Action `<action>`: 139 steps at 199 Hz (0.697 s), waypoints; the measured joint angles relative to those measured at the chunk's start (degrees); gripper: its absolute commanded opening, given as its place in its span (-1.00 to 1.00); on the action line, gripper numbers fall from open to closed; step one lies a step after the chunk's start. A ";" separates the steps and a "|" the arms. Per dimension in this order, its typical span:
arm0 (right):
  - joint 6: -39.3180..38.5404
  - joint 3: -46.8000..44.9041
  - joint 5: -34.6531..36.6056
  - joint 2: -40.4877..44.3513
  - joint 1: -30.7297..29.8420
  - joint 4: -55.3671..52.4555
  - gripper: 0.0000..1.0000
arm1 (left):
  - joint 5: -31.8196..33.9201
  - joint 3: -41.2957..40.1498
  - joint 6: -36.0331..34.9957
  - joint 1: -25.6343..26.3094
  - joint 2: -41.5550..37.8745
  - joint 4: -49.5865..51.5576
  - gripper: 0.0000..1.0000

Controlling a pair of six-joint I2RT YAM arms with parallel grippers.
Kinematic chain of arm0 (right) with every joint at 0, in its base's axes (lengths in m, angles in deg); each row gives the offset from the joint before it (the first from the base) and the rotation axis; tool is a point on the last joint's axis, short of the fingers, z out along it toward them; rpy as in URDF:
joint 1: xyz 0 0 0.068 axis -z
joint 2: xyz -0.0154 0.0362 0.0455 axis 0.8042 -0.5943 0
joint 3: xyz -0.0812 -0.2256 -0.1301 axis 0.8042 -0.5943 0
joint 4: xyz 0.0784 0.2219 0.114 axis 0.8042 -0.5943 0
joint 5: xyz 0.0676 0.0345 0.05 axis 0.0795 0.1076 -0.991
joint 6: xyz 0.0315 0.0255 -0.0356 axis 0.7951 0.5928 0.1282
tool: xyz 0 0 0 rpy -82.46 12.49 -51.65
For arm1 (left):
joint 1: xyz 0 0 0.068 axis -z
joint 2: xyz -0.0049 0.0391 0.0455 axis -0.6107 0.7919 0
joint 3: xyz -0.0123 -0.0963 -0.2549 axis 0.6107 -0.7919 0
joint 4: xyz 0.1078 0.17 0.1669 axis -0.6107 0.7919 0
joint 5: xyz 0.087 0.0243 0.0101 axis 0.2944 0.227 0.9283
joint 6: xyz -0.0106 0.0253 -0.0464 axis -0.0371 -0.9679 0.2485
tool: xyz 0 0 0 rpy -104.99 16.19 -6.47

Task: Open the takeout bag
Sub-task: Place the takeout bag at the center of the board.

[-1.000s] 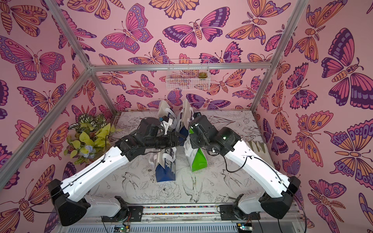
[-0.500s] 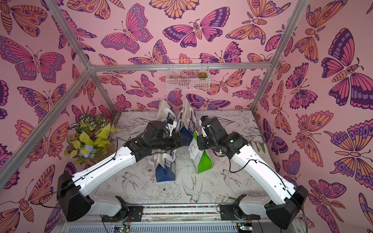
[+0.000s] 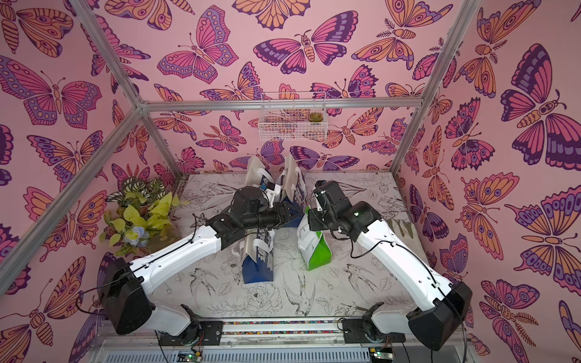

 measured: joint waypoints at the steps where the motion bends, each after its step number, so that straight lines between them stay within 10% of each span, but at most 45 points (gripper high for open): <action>1: 0.02 0.00 0.02 0.00 0.00 0.00 -0.48 | -0.02 0.00 0.00 0.00 0.07 -0.02 0.07; 28: -0.02 -0.02 -1.11 0.50 0.20 -0.07 -0.27 | -1.16 -0.04 1.01 0.00 1.88 -1.84 0.07; 93: 0.13 -0.02 -3.10 2.45 1.22 -1.31 -0.98 | -2.54 -0.66 2.84 0.00 2.12 -7.06 -0.03; 139: 0.50 -1.46 -10.32 2.86 4.96 0.79 -1.00 | -3.02 -1.29 2.84 0.00 2.32 -9.07 0.01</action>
